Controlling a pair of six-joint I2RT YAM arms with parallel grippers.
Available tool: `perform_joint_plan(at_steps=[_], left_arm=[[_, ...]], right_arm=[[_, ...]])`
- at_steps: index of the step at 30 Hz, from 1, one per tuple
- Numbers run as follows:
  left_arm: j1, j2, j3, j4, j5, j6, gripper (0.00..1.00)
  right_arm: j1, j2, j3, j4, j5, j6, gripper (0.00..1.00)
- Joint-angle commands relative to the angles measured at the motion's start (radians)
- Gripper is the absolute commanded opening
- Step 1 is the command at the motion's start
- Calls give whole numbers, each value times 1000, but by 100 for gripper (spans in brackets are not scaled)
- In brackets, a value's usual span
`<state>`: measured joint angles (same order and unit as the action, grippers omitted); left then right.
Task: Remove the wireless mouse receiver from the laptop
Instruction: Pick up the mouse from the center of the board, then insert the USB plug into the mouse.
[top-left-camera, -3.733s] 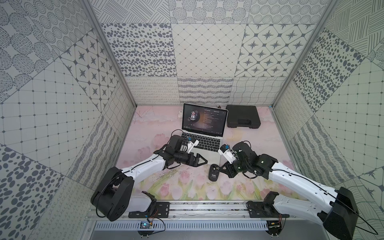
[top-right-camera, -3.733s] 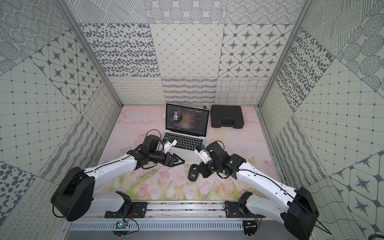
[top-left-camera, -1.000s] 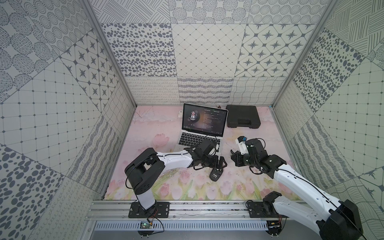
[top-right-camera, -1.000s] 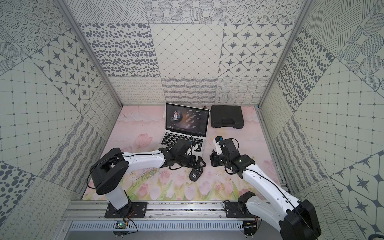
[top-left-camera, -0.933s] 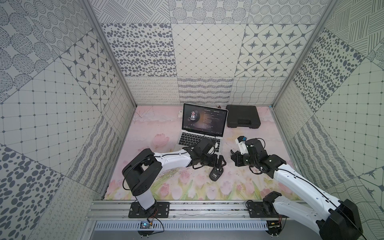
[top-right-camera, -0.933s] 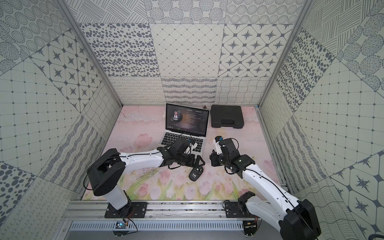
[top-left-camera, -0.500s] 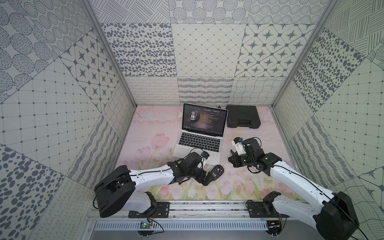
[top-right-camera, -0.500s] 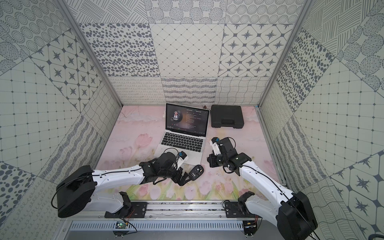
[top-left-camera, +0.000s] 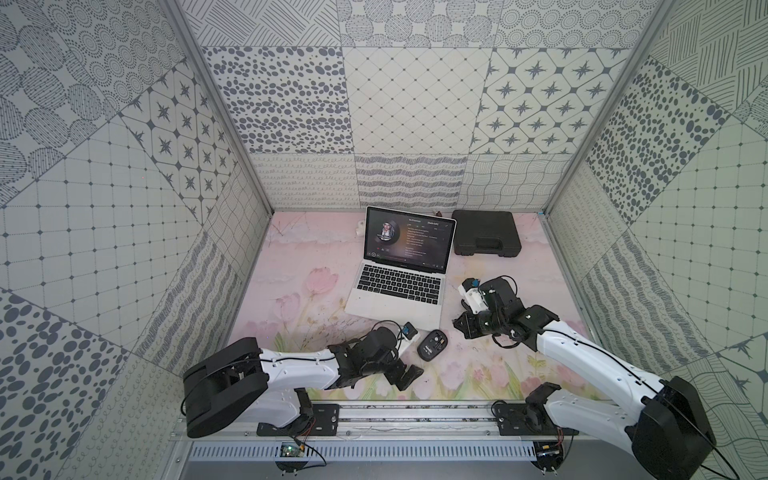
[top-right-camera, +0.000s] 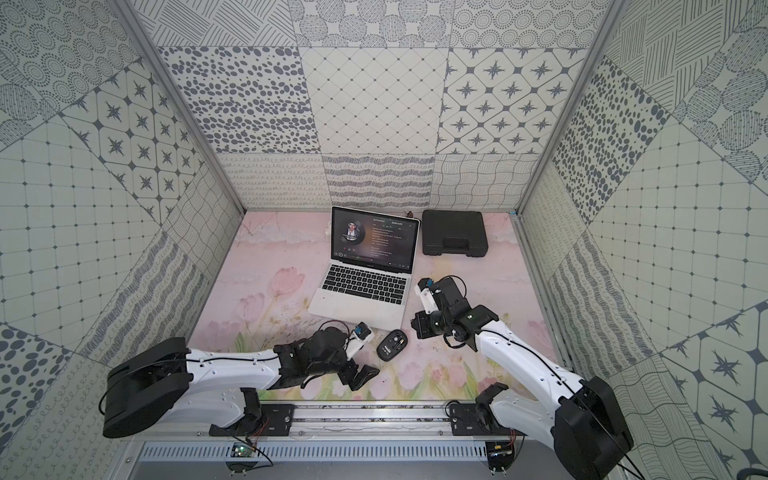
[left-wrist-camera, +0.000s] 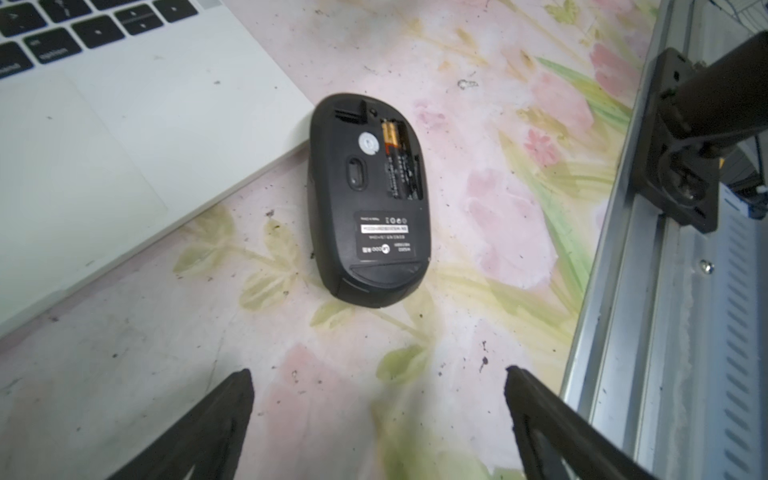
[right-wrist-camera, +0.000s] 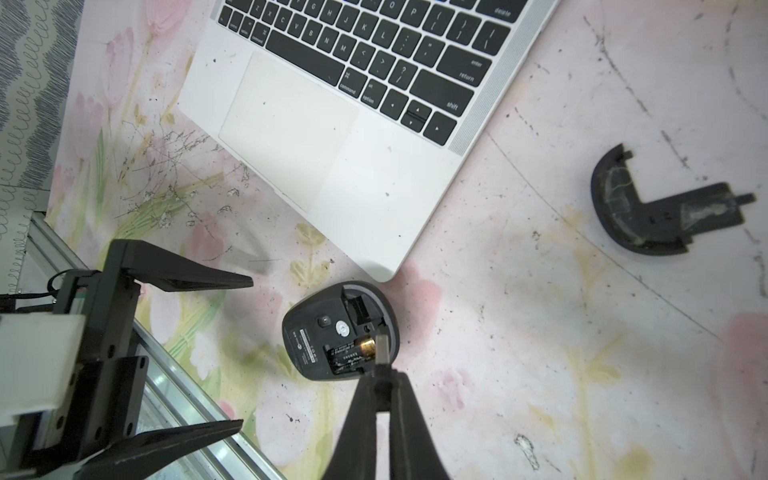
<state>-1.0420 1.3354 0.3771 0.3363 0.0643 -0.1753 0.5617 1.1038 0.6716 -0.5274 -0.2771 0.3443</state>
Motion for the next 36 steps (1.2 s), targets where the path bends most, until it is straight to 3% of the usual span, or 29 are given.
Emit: perform_joint_plan(at_steps=[1,9,17,22,31,36], left_arm=[[-90,90,-28,279,-115,127,99],[-164,390,3,594,-320,111,99],[-192,449,48,559,-500,66,99],[-192,445,58,520,-531,65,99],[-183,453,61,536,-513,135,88],[-164,450,61,550,-448,167,74]], right_arm=[[6,10,18,53,-14,7,0],[6,-9,20,66,-26,6,0],[5,-39,20,65,-36,1,0],[6,-31,18,85,-47,5,0],[6,-28,17,113,-64,23,0],[7,-25,16,96,-53,33,0]])
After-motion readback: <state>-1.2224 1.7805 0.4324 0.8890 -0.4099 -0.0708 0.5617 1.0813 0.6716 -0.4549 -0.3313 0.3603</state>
